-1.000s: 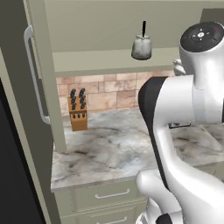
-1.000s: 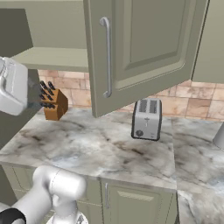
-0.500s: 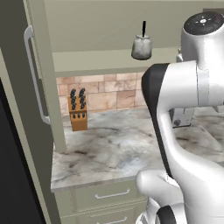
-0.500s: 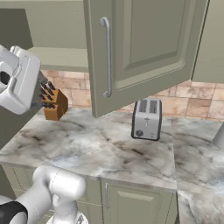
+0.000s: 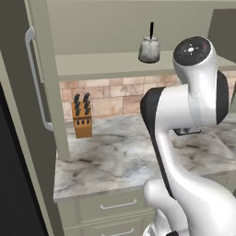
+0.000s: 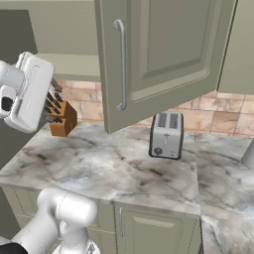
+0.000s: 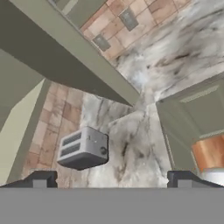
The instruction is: Open the cabinet, pick the kettle from the cabinet, and place it in the sink.
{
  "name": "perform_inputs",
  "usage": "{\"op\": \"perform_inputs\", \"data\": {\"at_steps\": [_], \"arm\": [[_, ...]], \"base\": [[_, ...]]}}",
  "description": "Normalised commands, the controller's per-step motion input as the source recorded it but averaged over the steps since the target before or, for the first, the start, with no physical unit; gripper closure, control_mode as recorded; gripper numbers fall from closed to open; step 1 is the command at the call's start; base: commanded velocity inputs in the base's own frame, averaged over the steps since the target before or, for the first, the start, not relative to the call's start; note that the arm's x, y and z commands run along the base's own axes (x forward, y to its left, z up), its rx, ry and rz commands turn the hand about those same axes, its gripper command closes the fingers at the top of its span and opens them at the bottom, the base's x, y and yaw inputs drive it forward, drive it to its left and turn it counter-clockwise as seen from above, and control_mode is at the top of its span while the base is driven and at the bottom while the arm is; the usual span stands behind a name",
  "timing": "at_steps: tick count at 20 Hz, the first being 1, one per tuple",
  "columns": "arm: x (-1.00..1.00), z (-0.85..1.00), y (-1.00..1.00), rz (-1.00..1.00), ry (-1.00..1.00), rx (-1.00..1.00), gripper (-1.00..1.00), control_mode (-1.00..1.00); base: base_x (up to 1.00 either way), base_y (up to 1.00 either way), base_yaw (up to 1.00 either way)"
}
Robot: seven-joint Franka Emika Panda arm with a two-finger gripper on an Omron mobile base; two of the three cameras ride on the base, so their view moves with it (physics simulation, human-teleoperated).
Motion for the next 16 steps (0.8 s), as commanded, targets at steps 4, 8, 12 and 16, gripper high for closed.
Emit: {"op": "perform_inputs", "data": {"at_steps": [4, 8, 12, 16], "arm": [[0.37, -0.15, -0.16, -0.31, -0.12, 0.00, -1.00, -1.00], [0.35, -0.09, -0.19, -0.24, -0.17, 0.00, -1.00, -1.00], [0.27, 0.00, -0.24, -0.25, -0.09, -0.03, -1.00, -1.00], [0.26, 0.00, -0.28, -0.18, -0.02, -0.02, -1.00, -1.00]], "base": [[0.00, 0.00, 0.00], [0.00, 0.00, 0.00], [0.00, 0.00, 0.00], [0.00, 0.00, 0.00]]}}
